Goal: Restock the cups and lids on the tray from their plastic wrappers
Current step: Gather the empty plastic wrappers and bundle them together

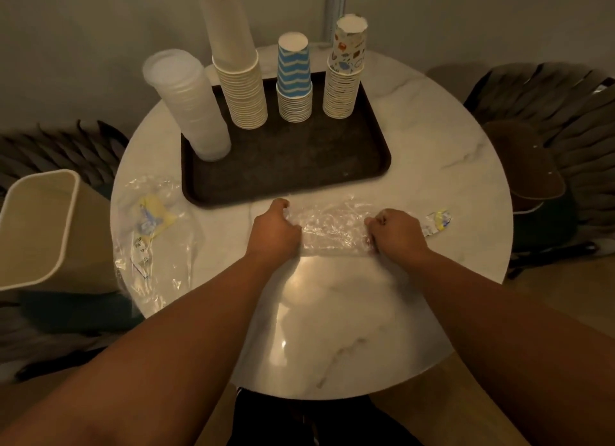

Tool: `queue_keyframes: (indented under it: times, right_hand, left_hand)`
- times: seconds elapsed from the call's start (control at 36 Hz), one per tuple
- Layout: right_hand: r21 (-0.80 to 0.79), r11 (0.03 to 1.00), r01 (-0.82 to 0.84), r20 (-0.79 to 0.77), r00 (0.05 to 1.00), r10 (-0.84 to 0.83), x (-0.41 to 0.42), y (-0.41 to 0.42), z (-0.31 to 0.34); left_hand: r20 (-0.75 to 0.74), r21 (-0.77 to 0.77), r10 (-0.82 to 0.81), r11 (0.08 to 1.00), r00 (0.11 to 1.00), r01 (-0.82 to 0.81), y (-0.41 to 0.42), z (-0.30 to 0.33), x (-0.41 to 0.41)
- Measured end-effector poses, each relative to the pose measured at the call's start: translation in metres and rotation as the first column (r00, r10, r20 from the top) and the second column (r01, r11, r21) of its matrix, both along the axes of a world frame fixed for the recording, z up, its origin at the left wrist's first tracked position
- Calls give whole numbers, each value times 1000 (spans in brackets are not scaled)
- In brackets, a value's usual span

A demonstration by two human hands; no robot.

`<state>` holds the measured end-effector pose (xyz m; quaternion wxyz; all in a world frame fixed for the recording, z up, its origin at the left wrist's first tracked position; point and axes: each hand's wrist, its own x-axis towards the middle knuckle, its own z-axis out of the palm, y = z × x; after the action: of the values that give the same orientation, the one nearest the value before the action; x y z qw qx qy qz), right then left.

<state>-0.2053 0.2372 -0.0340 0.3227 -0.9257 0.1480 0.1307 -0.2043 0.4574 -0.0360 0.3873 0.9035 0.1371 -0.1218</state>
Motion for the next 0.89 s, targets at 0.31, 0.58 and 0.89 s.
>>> queue_keyframes:
  times: [0.31,0.58,0.89]
  right_hand:
    - [-32,988,149,54,988,-147,0,11,-7]
    - [-433,697,-571,7,771,637,-26,30,-21]
    - [-427,732,-531,-128,836,533,-27,15,-36]
  left_hand:
    - [-81,612,-781,451,619,650,-15,-6,-16]
    - [-234,615,-748,381,621,691,-9,-22,-12]
    - [43,580,-744,562,667,590,-12,-5,-19]
